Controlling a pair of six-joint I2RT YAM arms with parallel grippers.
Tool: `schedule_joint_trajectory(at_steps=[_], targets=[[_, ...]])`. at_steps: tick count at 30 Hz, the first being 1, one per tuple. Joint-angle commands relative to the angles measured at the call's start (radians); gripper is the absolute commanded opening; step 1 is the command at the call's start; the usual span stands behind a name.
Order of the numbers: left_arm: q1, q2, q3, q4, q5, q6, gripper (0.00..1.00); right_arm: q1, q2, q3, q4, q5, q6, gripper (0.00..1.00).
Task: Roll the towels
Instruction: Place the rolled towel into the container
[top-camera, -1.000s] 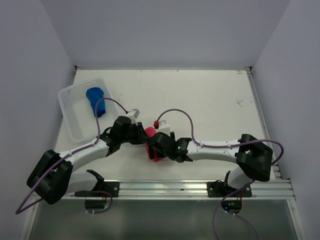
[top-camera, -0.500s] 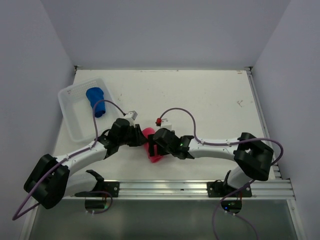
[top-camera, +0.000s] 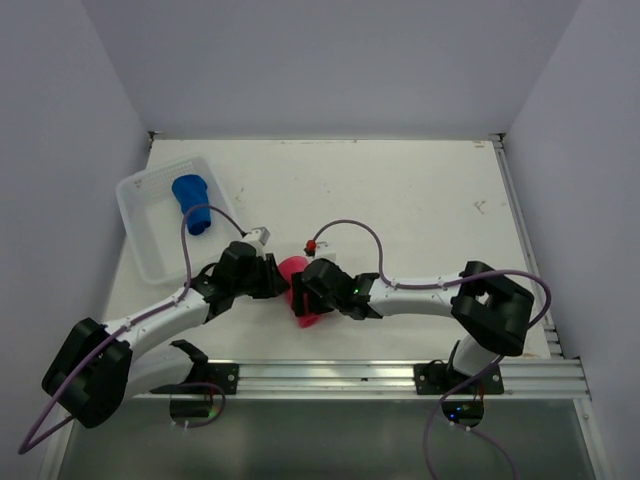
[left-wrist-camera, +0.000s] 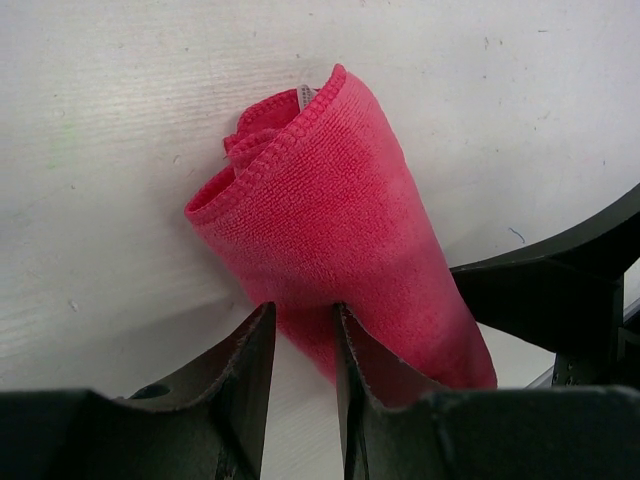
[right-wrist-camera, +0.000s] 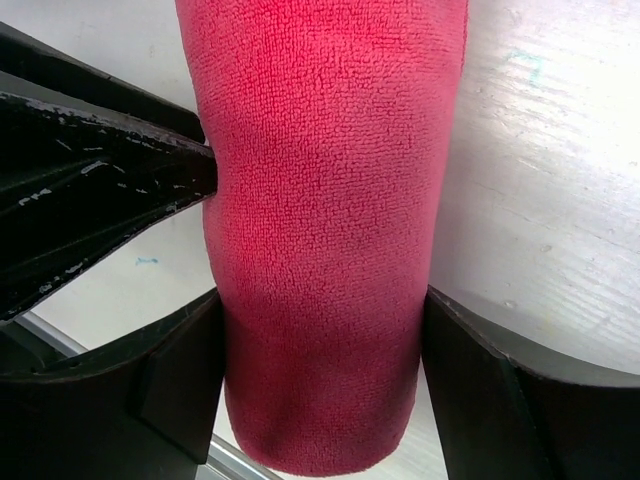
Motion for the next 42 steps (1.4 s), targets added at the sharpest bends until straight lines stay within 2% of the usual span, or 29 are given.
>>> schedule_joint_trajectory(at_steps=[1, 13, 21, 27, 32, 35, 38, 41, 42], targets=[[0.009, -0.013, -0.012, -0.027, -0.021, 0.033, 0.33, 0.004, 0.026, 0.012, 0.019, -0.004, -0.003, 0.74], [0.015, -0.045, -0.019, -0.069, -0.049, 0.036, 0.33, 0.051, 0.092, 0.069, -0.029, 0.043, -0.021, 0.66], [0.024, -0.085, 0.018, -0.137, -0.086, 0.05, 0.35, 0.087, 0.125, 0.129, -0.098, 0.098, -0.04, 0.52], [0.052, -0.136, 0.147, -0.259, -0.185, 0.079, 0.38, 0.099, 0.117, 0.156, -0.152, 0.13, -0.046, 0.4], [0.068, -0.133, 0.328, -0.361, -0.201, 0.087, 0.4, 0.107, 0.112, 0.192, -0.205, 0.16, -0.063, 0.33], [0.072, -0.137, 0.44, -0.425, -0.236, 0.122, 0.42, 0.107, 0.105, 0.21, -0.218, 0.157, -0.078, 0.25], [0.073, -0.154, 0.529, -0.482, -0.314, 0.171, 0.45, 0.107, 0.093, 0.238, -0.241, 0.158, -0.098, 0.19], [0.075, -0.177, 0.59, -0.548, -0.476, 0.219, 0.48, 0.107, 0.076, 0.27, -0.271, 0.172, -0.113, 0.16], [0.075, -0.182, 0.615, -0.563, -0.57, 0.228, 0.52, 0.107, 0.071, 0.297, -0.287, 0.177, -0.119, 0.15]])
